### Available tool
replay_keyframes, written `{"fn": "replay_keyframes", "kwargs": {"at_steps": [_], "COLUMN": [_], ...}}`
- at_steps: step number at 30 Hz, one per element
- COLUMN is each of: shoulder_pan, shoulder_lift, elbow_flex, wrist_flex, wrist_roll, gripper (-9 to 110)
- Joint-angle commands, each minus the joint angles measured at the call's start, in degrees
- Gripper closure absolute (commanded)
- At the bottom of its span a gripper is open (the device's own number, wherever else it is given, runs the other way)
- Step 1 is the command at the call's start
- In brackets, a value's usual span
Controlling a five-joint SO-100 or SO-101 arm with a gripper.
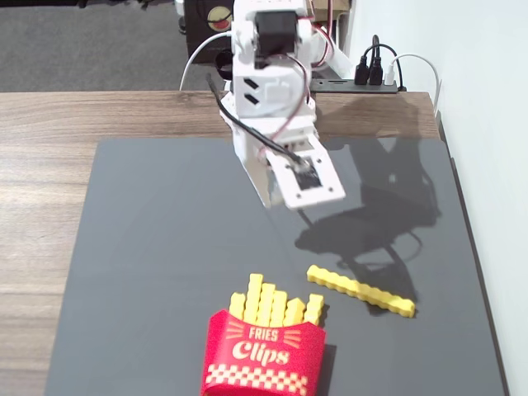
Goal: Grab a fry
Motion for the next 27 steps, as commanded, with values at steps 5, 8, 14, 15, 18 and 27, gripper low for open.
{"fn": "replay_keyframes", "kwargs": {"at_steps": [5,8,14,15,18,27], "shoulder_pan": [-2.46,-3.60,-5.10,-5.36,-5.98,-7.12], "shoulder_lift": [-10.81,-14.85,-21.27,-22.59,-26.63,-35.42], "elbow_flex": [-13.45,-17.67,-25.31,-26.54,-29.62,-31.46], "wrist_flex": [0.09,1.32,3.43,3.43,3.34,-1.05], "wrist_roll": [-7.91,-10.99,-18.28,-18.81,-19.86,-20.30], "gripper": [101,99,81,81,75,70]}}
